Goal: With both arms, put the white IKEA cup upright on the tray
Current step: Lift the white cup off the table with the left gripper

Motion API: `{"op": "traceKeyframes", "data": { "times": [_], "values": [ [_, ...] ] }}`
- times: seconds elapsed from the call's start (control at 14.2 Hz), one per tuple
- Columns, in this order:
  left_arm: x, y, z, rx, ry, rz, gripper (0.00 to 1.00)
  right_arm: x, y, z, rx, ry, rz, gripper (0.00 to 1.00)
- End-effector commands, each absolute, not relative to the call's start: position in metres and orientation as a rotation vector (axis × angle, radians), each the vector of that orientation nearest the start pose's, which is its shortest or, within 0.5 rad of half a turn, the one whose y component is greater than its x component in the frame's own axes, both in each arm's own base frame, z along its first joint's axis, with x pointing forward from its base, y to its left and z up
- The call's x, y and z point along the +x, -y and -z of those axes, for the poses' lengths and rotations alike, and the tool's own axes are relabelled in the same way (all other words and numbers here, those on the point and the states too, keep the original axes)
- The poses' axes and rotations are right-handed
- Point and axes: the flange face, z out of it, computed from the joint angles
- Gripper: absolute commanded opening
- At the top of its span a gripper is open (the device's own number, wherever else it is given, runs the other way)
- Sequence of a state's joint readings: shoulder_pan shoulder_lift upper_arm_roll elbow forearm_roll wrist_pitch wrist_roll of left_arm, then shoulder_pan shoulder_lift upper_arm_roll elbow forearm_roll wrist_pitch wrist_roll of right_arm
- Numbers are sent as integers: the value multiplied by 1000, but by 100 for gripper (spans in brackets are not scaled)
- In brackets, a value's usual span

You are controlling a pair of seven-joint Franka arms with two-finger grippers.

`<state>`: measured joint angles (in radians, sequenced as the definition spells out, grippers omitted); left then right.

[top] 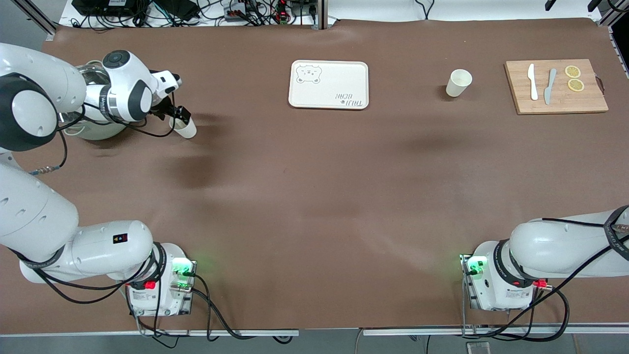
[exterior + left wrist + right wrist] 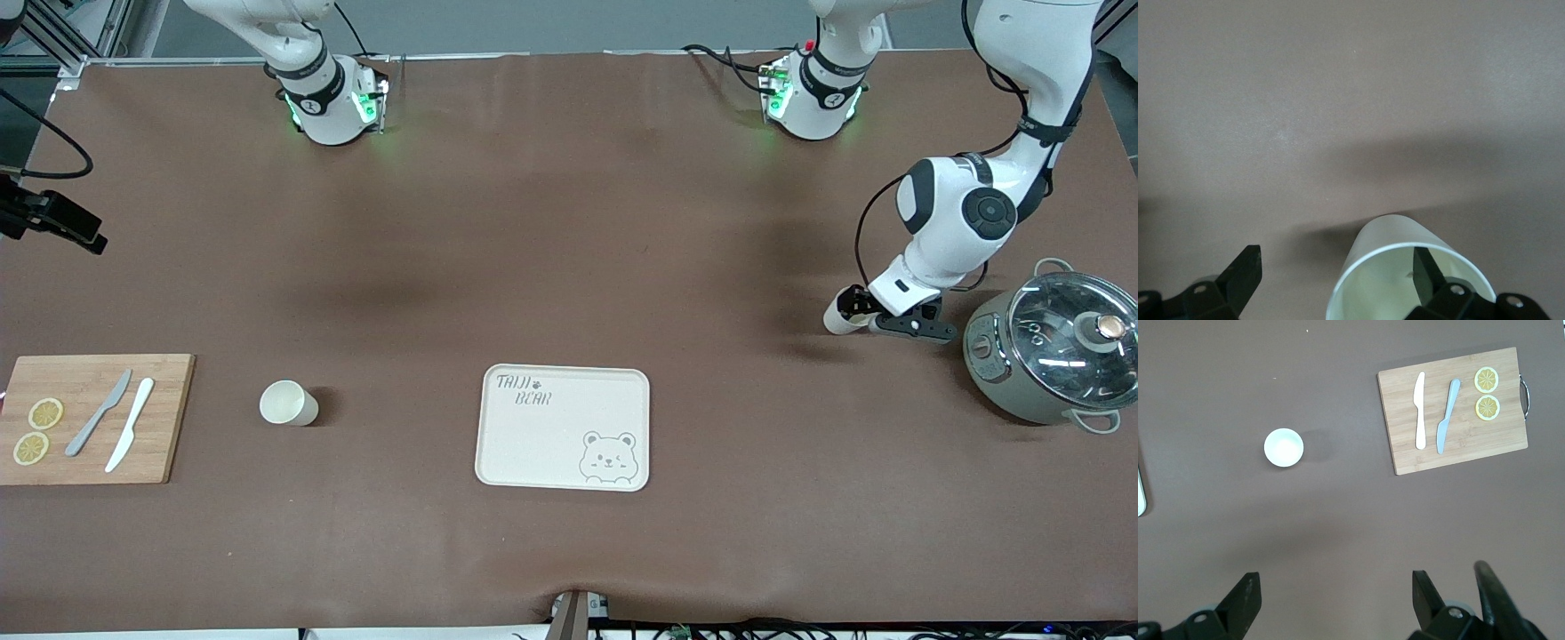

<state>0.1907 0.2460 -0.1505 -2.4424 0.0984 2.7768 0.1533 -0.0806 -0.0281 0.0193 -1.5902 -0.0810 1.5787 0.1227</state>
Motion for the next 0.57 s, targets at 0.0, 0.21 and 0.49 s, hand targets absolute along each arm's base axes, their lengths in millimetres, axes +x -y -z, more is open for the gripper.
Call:
{"op": "traceKeyframes", "data": {
  "times": [0.0, 0.21, 0.49],
  "values": [
    [494, -18, -215, -3091, -339, 163, 100, 547, 44, -636, -3193, -321, 33, 100],
    [493, -27, -217, -3087, -339, 166, 100, 547, 43, -635, -3193, -316, 33, 100],
    [494, -34, -222, -3084, -331, 179, 39, 549, 41, -635, -3192, -310, 50, 100]
  ]
}}
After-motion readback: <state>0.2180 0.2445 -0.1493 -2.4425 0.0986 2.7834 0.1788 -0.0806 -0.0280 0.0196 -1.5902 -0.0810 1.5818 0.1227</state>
